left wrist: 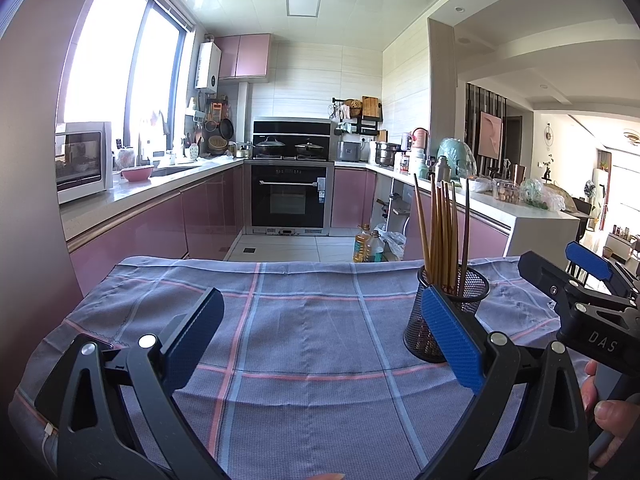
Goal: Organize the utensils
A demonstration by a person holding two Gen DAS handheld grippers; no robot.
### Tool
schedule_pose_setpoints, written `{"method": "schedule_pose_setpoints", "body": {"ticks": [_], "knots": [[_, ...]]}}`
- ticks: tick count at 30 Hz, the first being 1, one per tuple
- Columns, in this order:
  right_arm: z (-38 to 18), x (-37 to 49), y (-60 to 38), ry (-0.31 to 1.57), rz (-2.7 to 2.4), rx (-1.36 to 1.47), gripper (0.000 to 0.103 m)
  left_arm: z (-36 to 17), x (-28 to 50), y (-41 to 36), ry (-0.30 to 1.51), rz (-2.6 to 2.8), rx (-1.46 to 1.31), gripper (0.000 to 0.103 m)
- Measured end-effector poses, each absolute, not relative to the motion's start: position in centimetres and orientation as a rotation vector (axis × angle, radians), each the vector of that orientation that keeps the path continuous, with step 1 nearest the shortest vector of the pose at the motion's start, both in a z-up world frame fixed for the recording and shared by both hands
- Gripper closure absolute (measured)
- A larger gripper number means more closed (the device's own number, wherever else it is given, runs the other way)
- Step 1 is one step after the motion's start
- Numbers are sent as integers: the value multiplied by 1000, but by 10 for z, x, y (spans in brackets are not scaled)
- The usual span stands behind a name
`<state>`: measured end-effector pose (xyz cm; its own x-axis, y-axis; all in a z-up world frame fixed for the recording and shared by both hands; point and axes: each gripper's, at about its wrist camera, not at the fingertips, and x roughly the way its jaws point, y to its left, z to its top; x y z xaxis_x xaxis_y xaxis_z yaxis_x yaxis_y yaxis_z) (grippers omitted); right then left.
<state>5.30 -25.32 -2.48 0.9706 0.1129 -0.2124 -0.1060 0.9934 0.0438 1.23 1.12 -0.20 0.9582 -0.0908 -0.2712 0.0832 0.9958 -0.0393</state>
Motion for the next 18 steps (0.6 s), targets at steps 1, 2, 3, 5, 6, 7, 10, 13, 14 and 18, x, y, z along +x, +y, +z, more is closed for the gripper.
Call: {"method": "schedule_pose_setpoints", "body": {"ticks": [1,2,3,5,6,7,10,13,14,18], "knots": [[-25,53,-253,217,111,33,7,-2,12,12,275,-89,-27,6],[-25,53,-253,216,109,33,7,-1,12,12,275,-88,-27,6],[-25,53,-253,217,110,34,7,-2,12,11,275,-89,-26,6],[-25,53,-253,217,109,33,7,-2,12,11,275,-87,-25,6],[-25,53,-253,216,110,33,7,-3,13,10,275,-87,-24,6],[-25,53,-253,217,111,35,7,-3,13,10,276,-88,-24,6],[-26,55,-253,220,113,37,7,-5,12,8,274,-88,-20,6],[-26,56,-252,222,115,37,7,-5,11,8,275,-88,-21,6],[-27,56,-251,220,116,37,7,-5,11,8,276,-89,-22,6],[-27,55,-251,218,116,38,7,-5,10,8,276,-89,-21,6]]}}
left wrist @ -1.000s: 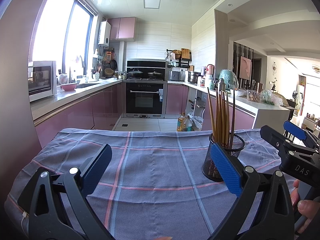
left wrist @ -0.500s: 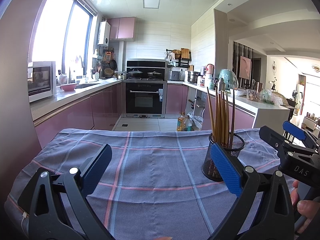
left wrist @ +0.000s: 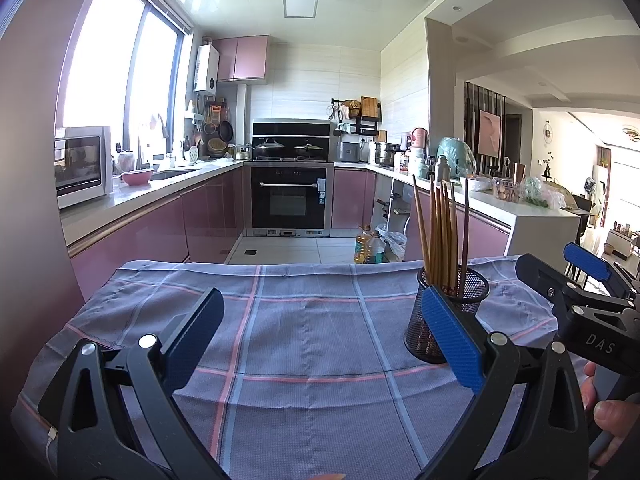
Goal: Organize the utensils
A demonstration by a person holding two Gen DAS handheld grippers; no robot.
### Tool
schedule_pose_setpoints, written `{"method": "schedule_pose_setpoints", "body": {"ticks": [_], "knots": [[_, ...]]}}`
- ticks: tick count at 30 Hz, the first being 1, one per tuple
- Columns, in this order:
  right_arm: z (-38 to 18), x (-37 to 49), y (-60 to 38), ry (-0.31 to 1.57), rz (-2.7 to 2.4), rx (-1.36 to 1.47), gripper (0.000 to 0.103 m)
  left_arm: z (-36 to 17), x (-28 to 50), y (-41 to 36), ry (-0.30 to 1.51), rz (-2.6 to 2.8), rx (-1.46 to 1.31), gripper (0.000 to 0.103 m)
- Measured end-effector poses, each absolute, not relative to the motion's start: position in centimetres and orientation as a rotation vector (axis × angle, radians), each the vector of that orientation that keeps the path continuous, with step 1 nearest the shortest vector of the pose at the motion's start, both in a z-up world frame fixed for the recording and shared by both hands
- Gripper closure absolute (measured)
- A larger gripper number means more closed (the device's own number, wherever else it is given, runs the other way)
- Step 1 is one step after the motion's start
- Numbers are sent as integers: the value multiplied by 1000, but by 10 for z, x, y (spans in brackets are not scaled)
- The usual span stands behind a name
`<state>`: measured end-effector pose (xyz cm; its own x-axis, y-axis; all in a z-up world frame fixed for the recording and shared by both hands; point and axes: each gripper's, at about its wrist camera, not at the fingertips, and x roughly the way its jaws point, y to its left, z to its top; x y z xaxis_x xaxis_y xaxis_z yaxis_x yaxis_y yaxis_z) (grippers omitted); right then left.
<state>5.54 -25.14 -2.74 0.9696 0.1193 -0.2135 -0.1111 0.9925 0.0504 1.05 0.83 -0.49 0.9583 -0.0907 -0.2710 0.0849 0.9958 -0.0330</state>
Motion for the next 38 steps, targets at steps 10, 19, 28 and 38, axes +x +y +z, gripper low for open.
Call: {"method": "schedule_pose_setpoints", "body": {"ticks": [10,19,28,38], "knots": [[-28,56,-251,222,116,42,7,-5,10,8,274,-89,-19,6],[-29,56,-252,225,116,46,7,-5,9,9,273,-91,-21,6],[-32,58,-253,230,113,44,7,-3,11,11,270,-66,12,6],[-47,80,-282,352,57,49,7,-13,30,21,363,-68,-19,6]]}}
